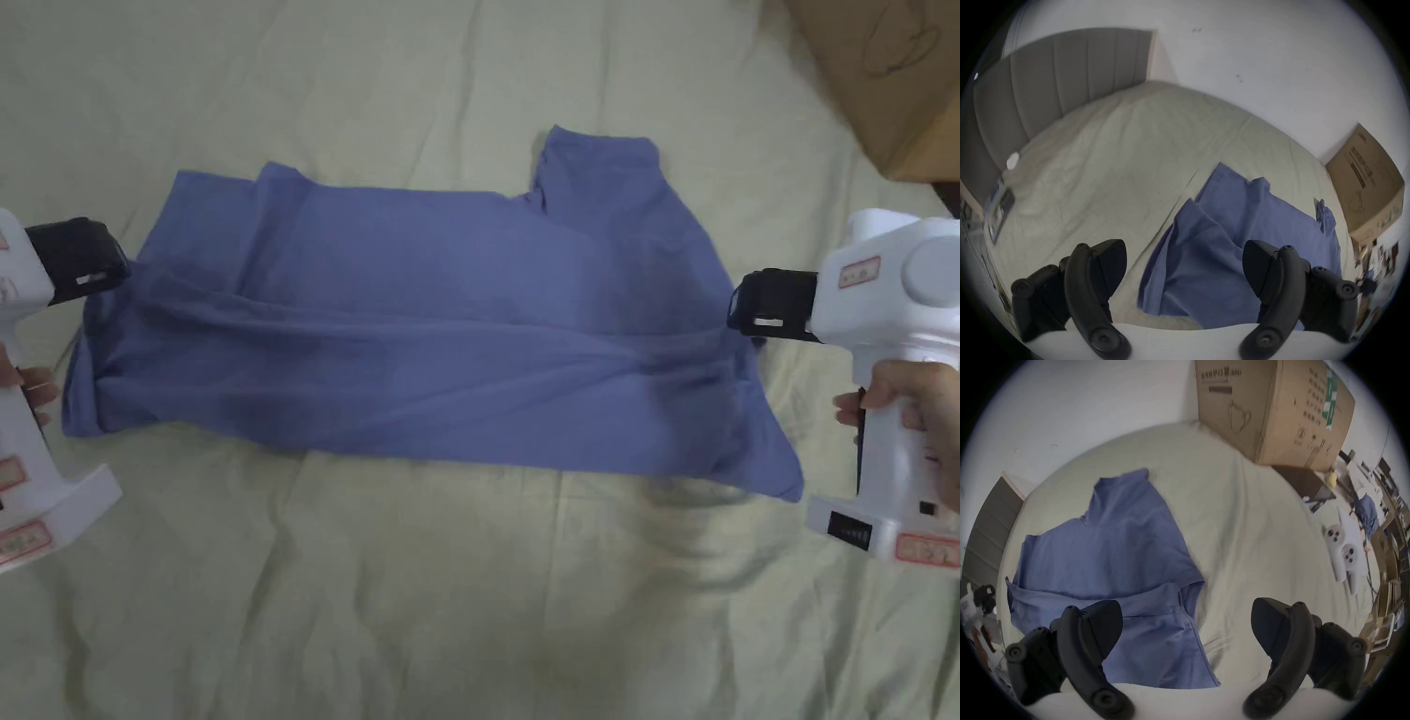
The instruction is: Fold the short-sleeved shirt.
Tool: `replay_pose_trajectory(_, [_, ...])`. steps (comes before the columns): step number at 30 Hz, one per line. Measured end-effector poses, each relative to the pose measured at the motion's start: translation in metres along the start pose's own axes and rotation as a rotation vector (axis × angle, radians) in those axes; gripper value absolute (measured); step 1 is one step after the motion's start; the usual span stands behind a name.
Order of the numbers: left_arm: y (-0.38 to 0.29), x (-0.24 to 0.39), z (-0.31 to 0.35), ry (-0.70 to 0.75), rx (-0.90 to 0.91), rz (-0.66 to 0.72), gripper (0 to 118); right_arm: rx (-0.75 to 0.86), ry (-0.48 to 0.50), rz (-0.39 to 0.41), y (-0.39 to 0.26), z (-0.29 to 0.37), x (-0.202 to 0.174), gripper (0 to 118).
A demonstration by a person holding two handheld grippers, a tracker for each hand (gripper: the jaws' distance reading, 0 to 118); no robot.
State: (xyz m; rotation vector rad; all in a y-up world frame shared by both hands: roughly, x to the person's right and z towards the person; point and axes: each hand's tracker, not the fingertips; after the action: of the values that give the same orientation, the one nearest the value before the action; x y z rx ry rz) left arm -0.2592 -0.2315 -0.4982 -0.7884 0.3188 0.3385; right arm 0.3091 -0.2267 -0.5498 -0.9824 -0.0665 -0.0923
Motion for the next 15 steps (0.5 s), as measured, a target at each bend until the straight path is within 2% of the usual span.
replay_pose_trajectory(3, [-0.008, 0.01, 0.041, -0.036, 0.117, -0.084, 100, 0.164, 0.029, 0.031, -0.015, 0.046, 0.001, 109])
replay_pose_trajectory(5, [-0.018, 0.016, 0.072, -0.062, 0.196, -0.146, 100, 0.29, 0.024, 0.083, -0.031, 0.078, -0.003, 109])
replay_pose_trajectory(8, [-0.037, 0.023, 0.117, -0.017, 0.324, -0.268, 99, 0.481, 0.042, 0.142, -0.059, 0.129, -0.013, 110])
replay_pose_trajectory(10, [-0.054, 0.023, 0.145, -0.022, 0.389, -0.301, 97, 0.566, 0.081, 0.163, -0.077, 0.161, -0.018, 110])
replay_pose_trajectory(13, [-0.076, 0.021, 0.178, -0.05, 0.425, -0.306, 84, 0.657, 0.092, 0.172, -0.101, 0.19, -0.024, 110])
replay_pose_trajectory(15, [-0.089, 0.019, 0.195, -0.057, 0.458, -0.305, 64, 0.674, 0.107, 0.163, -0.115, 0.204, -0.026, 106])
